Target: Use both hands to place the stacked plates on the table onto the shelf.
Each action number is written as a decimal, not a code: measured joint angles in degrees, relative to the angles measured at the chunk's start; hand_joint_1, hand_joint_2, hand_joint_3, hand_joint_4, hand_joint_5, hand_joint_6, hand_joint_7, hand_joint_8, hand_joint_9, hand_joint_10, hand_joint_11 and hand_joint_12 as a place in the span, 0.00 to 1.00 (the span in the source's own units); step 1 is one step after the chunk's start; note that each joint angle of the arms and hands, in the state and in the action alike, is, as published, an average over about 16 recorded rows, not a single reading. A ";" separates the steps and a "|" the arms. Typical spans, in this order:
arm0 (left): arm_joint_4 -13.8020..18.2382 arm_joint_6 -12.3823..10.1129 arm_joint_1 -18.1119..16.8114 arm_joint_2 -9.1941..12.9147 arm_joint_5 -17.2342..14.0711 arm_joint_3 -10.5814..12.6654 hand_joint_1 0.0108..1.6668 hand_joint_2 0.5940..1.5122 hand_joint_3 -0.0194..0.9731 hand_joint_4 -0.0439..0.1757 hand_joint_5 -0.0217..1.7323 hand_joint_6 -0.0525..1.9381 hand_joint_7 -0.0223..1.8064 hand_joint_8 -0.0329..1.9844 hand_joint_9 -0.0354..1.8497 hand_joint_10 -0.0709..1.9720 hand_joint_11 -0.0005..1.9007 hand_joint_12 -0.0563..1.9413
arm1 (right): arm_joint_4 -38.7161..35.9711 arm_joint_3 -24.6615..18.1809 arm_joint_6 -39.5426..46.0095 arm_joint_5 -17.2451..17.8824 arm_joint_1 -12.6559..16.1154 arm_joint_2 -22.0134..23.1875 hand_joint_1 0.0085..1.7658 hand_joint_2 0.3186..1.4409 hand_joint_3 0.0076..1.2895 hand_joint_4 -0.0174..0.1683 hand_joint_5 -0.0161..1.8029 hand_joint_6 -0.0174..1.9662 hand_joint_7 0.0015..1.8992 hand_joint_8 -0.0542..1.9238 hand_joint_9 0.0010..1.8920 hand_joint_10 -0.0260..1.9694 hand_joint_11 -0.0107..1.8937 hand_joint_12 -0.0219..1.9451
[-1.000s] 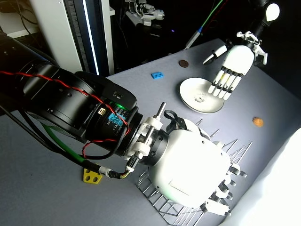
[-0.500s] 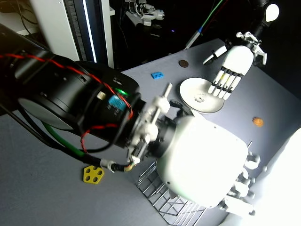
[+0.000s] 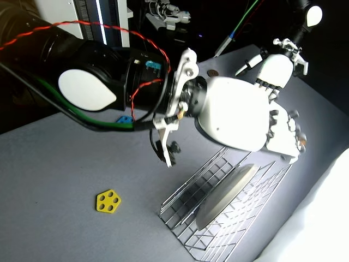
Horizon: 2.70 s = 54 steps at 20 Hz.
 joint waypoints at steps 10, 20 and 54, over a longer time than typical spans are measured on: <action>-2.29 -0.96 3.50 -0.85 0.52 0.83 0.00 0.54 0.04 0.19 0.05 0.03 0.06 0.01 0.04 0.02 0.01 0.19 | 4.09 -9.67 -17.83 4.67 -4.77 -2.76 0.63 0.58 0.00 0.12 0.02 0.03 0.01 0.03 0.01 0.01 0.02 0.01; -8.18 -5.51 8.95 -2.70 -1.30 3.77 0.00 0.55 0.04 0.18 0.04 0.02 0.05 0.01 0.03 0.01 0.01 0.18 | 13.89 -8.99 -36.33 9.59 -9.40 -10.14 0.66 0.57 0.00 0.12 0.02 0.03 0.01 0.03 0.01 0.01 0.02 0.01; -18.76 -15.40 16.29 -6.35 -6.64 9.23 0.00 0.55 0.04 0.20 0.06 0.03 0.07 0.01 0.03 0.01 0.01 0.11 | 20.90 11.08 -48.43 16.57 -18.11 -33.07 0.66 0.72 0.00 0.10 0.28 0.10 0.25 0.06 0.19 0.15 0.06 0.55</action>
